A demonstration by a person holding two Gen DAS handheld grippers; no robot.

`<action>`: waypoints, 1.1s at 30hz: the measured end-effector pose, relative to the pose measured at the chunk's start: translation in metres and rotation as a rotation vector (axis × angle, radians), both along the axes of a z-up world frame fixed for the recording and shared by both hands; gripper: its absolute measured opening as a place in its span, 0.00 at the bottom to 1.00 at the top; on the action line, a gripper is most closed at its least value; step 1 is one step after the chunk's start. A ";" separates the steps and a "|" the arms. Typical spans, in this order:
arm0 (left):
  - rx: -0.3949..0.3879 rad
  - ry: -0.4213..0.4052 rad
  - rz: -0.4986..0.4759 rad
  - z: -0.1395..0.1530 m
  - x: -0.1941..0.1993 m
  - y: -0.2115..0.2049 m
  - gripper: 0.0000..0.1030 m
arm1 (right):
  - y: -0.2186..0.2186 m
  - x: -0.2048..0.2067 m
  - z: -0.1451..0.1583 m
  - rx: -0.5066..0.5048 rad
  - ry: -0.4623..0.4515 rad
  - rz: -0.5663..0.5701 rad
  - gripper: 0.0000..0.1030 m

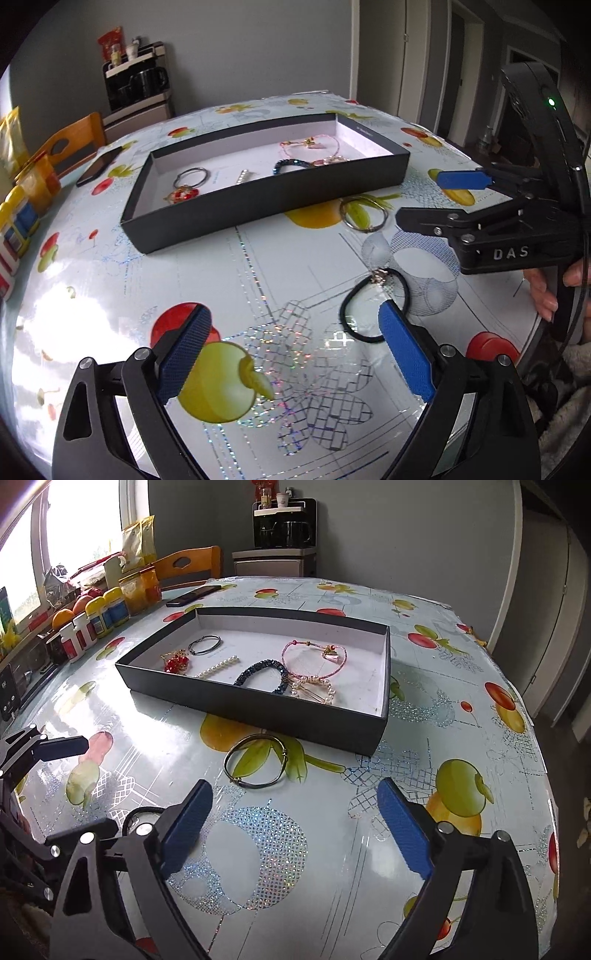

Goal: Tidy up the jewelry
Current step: 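Grasp the black hair tie with the left tool while the right tool grasps the silver bangle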

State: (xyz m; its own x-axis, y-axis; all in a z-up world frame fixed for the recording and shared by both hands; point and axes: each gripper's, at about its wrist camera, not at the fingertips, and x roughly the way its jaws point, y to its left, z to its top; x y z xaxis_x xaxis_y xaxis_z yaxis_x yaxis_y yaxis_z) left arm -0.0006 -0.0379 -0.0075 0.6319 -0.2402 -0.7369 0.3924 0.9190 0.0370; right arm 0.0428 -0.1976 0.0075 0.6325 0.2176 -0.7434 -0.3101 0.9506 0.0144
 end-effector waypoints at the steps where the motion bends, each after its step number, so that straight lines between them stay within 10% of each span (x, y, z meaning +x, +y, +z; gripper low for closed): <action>1: 0.006 0.002 -0.012 -0.002 -0.001 -0.004 0.90 | -0.002 0.000 0.000 0.001 0.002 -0.004 0.83; 6: 0.003 0.024 -0.028 -0.007 0.002 -0.015 0.85 | -0.006 0.001 -0.002 0.007 0.014 -0.009 0.73; 12: 0.005 0.045 -0.051 -0.011 0.011 -0.023 0.53 | -0.007 0.001 -0.003 0.020 0.020 0.000 0.68; 16: 0.019 0.023 -0.079 -0.011 0.009 -0.027 0.06 | -0.004 0.004 -0.003 0.024 0.025 0.009 0.68; 33: -0.055 -0.025 0.036 0.015 0.019 0.031 0.02 | 0.041 0.035 -0.020 -0.032 0.088 0.089 0.69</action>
State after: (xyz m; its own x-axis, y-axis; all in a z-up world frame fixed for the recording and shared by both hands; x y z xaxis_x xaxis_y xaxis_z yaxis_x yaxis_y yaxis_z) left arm 0.0184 -0.0067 0.0077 0.6591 -0.2570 -0.7068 0.3589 0.9334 -0.0047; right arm 0.0778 -0.1570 -0.0120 0.5442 0.2449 -0.8024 -0.3920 0.9198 0.0149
